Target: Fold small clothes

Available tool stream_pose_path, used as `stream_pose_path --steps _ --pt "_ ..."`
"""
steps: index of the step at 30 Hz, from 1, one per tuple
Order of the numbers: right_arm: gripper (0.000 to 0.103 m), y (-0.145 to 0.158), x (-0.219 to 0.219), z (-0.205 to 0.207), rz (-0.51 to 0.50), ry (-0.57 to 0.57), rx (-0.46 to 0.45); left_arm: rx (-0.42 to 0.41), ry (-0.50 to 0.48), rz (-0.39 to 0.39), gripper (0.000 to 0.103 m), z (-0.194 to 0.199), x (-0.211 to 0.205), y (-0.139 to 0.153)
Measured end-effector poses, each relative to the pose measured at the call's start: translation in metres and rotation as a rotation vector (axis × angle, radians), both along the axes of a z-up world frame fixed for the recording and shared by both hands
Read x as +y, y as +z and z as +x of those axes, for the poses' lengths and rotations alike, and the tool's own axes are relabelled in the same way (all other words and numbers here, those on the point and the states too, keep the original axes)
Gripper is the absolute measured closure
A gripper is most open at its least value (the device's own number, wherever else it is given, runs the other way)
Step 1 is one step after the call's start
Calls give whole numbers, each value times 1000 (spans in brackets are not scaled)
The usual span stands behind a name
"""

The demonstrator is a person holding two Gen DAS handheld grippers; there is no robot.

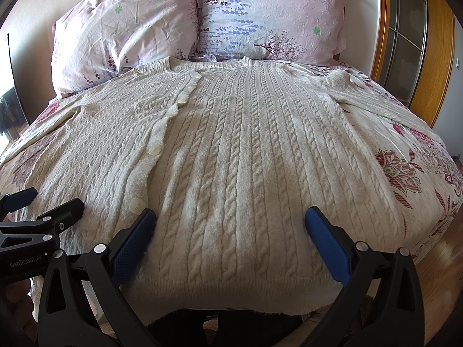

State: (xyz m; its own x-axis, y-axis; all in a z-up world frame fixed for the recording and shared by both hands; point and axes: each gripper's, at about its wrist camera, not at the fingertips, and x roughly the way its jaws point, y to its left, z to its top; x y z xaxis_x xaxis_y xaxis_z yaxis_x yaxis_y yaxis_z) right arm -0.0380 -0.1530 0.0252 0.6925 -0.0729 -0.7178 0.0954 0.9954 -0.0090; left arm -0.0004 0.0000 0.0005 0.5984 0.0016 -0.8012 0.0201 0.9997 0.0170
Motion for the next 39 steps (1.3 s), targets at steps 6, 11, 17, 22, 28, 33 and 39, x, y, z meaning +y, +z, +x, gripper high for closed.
stream_pose_path --steps 6,11,17,22,28,33,39 --pt "1 0 1 0 -1 0 -1 0 0 0 2 0 0 0" --pt "1 0 2 0 -2 4 -5 0 0 1 2 0 0 0" --pt "1 2 1 -1 -1 26 -14 3 1 -1 2 0 0 0" --pt "1 0 1 -1 -5 31 -20 7 2 -1 2 2 0 0" --pt "1 1 -1 -1 -8 57 -44 4 -4 1 2 2 2 0" --pt "1 3 -12 4 31 144 -65 -13 -19 6 2 0 0 0" --pt "1 35 -73 25 108 23 -133 -90 -29 -190 2 9 31 16"
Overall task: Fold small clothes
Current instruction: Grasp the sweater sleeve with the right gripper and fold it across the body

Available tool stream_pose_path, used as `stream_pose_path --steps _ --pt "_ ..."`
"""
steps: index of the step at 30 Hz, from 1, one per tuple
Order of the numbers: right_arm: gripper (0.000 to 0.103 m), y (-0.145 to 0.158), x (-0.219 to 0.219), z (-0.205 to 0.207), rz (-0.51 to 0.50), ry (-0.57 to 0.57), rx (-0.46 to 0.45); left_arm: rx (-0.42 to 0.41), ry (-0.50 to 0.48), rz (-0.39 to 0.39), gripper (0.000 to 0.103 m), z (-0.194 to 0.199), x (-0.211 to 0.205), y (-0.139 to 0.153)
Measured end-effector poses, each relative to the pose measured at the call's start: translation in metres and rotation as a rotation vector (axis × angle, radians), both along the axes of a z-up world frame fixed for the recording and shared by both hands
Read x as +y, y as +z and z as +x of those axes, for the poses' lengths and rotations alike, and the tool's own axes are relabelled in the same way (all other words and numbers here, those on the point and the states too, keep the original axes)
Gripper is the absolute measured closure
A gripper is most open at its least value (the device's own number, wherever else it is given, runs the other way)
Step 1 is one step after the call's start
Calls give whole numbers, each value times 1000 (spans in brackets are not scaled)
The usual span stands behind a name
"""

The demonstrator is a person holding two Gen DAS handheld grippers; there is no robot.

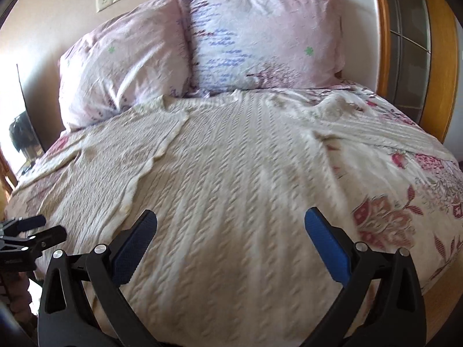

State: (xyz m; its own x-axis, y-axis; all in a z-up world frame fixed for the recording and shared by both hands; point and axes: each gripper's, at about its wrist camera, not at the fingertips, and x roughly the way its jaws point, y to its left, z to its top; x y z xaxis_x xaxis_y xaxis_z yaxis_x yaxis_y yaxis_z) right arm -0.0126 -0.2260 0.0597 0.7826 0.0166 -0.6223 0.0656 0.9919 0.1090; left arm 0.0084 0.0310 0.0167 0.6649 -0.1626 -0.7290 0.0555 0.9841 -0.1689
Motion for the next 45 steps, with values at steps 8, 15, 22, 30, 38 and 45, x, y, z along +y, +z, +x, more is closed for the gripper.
stream_pose_path --steps 8,15,22,30,38,45 --pt "1 30 -156 35 426 -313 -38 -160 186 -148 2 33 74 32" --pt "27 -15 -266 41 804 -638 33 -146 304 -336 2 55 137 22" --pt "47 -29 -303 43 848 -751 -34 -140 415 -378 2 65 165 12" --pt "94 -39 -331 49 795 -809 -63 -111 429 -389 2 76 175 5" --pt "96 24 -274 72 663 -536 -214 -163 397 -345 2 85 174 10" --pt "96 69 -174 126 590 -184 -232 -178 389 -405 2 98 181 2"
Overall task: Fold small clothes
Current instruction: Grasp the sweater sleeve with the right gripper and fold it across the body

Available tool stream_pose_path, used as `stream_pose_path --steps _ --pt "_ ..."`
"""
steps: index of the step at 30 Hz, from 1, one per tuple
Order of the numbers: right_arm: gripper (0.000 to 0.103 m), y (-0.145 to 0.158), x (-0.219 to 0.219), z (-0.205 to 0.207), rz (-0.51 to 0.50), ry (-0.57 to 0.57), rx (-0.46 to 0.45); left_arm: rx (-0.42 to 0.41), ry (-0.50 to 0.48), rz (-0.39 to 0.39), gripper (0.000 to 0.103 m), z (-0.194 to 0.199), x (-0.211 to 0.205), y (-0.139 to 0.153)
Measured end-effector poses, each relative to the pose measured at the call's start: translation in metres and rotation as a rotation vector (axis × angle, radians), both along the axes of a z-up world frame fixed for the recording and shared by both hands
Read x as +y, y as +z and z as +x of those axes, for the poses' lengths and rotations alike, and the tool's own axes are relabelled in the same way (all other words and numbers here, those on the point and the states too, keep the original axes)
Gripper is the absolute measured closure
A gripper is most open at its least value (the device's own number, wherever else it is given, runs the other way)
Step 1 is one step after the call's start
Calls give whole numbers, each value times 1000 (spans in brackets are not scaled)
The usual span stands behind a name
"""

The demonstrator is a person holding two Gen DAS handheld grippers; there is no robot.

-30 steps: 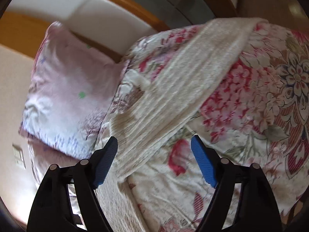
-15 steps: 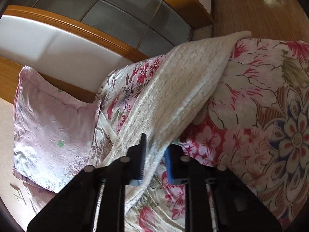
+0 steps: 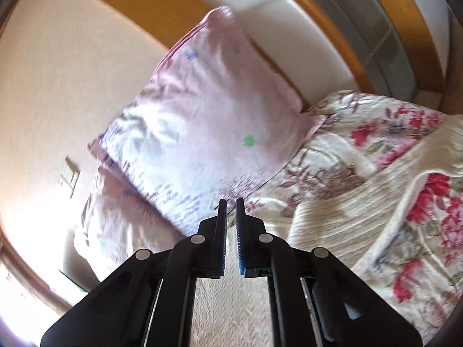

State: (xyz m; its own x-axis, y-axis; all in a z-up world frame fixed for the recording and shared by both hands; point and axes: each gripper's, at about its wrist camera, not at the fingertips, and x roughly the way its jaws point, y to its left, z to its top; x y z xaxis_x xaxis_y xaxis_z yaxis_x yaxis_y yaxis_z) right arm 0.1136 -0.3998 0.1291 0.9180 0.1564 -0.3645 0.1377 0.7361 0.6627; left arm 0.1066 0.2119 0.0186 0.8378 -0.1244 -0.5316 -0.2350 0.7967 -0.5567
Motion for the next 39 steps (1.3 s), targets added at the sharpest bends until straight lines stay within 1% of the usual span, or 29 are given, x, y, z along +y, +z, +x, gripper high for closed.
stream_pose_path --steps 1,2,3,4,5,6,8,9,10,12,14,16,17,20,21,22,23,26,32,36,39 --pt "96 -1 10 1 -24 3 36 2 -4 -18 2 1 1 -2" --pt "95 -5 13 4 -8 7 66 1 -7 -34 2 1 2 -4" --pt "85 -11 11 2 20 -11 102 -6 -9 -46 2 0 3 -5" --pt "60 -19 7 -5 56 -38 147 -25 -11 -59 2 -2 5 -5" --pt "48 -27 1 -12 86 -71 178 -46 -14 -71 2 -5 6 -4" --pt "39 -34 -7 -21 95 -119 204 -62 -19 -83 2 -6 7 -4" --pt "39 -42 -23 -38 74 -217 252 -70 -30 -103 2 -6 9 -6" --pt "39 -48 -34 -40 69 -264 272 -66 -34 -109 2 -5 9 -7" --pt "39 -52 -44 -46 79 -311 295 -67 -40 -108 2 -4 8 -7" --pt "39 -59 -60 -52 121 -364 317 -66 -52 -109 2 -2 7 -7" --pt "40 -67 -74 -48 137 -394 335 -67 -57 -110 2 -2 7 -6" --pt "49 -73 -85 -41 165 -420 345 -73 -58 -115 2 -2 7 -7" --pt "50 -77 -90 -35 181 -419 349 -75 -58 -117 2 -2 7 -7" --pt "58 -88 -104 -20 199 -437 387 -71 -58 -115 2 -2 7 -7" --pt "71 -91 -107 -17 200 -443 392 -70 -58 -114 2 -2 7 -7" --pt "89 -93 -110 -14 197 -446 393 -69 -59 -113 2 -2 7 -7" --pt "96 -94 -111 -12 189 -446 393 -68 -59 -112 2 -2 7 -7" --pt "97 -89 -110 -15 175 -435 345 -68 -59 -112 2 -2 7 -7" --pt "98 -55 -92 -22 155 -319 161 -62 -60 -107 2 -1 7 -7" --pt "98 -27 -62 -11 98 -187 64 -61 -61 -107 2 -1 6 -7" --pt "98 -10 -24 5 43 -56 27 -63 -60 -108 2 -1 6 -7"
